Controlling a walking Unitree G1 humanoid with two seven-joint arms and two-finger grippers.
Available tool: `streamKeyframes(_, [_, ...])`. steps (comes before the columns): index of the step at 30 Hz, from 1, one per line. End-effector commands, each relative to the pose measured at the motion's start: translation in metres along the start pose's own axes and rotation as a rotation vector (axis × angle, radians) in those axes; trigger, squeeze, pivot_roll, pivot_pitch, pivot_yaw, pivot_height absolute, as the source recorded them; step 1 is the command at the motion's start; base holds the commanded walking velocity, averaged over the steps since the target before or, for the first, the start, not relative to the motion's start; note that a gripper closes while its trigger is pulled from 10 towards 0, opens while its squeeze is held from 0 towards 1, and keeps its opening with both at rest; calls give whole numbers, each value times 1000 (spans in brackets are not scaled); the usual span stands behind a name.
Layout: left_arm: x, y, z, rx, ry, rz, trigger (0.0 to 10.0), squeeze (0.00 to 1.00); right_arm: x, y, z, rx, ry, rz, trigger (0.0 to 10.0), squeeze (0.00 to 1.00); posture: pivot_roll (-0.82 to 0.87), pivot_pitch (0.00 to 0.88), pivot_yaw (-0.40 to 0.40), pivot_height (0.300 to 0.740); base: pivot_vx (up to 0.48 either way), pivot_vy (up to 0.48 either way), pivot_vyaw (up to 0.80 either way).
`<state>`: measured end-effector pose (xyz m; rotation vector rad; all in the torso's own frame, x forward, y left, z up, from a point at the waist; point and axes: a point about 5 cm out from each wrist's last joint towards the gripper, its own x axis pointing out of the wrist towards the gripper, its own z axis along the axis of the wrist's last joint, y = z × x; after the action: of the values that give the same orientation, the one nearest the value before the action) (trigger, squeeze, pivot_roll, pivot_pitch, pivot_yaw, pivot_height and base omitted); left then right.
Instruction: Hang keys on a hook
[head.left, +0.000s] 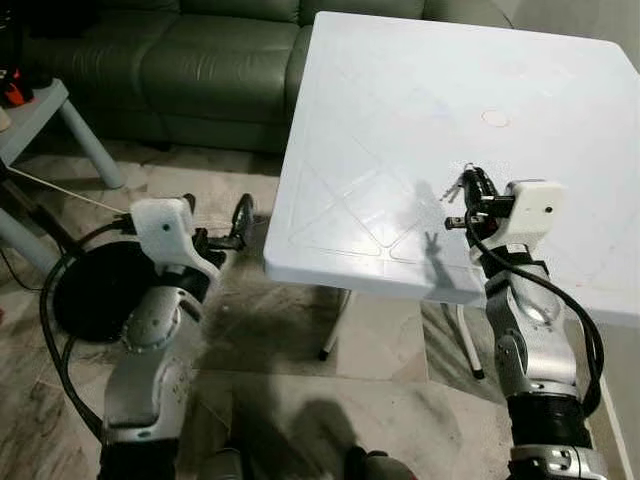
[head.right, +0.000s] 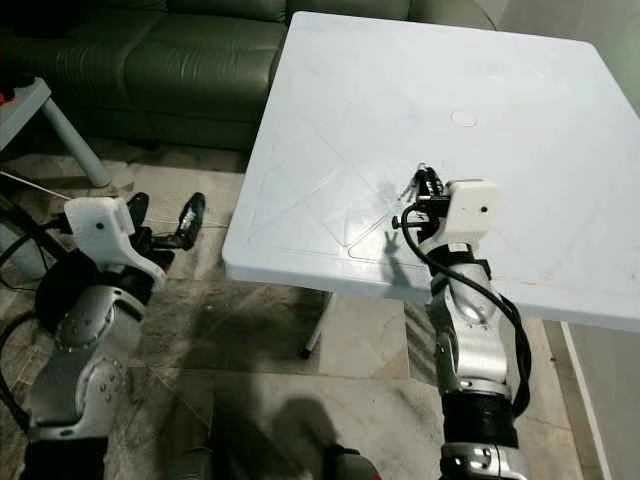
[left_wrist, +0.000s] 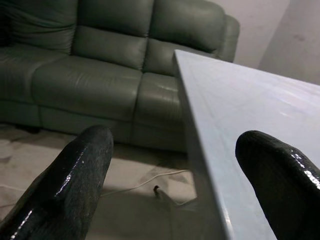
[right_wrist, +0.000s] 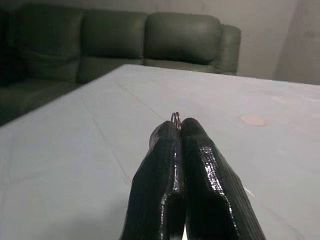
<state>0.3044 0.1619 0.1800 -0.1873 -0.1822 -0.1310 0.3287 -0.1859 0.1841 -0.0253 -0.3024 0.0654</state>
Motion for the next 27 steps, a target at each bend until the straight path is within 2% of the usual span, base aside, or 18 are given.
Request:
streamKeyframes(1, [2, 4, -3, -9, 13, 22, 10000, 0, -5, -3, 0, -30, 12, -10, 10000, 0, 2, 125, -33, 740, 0, 0, 0])
streamKeyframes(6, [11, 6, -4, -4, 18, 30, 10000, 0, -13, -6, -4, -42, 41, -44, 10000, 0, 3, 101, -31, 740, 0, 0, 0])
streamKeyframes(11, [22, 3, -5, -5, 16, 33, 10000, 0, -18, -7, -12, -46, 121, -63, 10000, 0, 7, 78, -30, 740, 0, 0, -163])
streamKeyframes(19, [37, 5, -6, 3, 18, 50, 10000, 0, -14, -3, -16, -36, 138, -58, 10000, 0, 5, 42, -27, 740, 0, 0, -769])
streamKeyframes(27, [36, 5, -13, 16, 19, 50, 10000, 0, -14, 5, -23, -48, 158, -29, 10000, 0, 6, 38, -29, 740, 0, 0, -769])
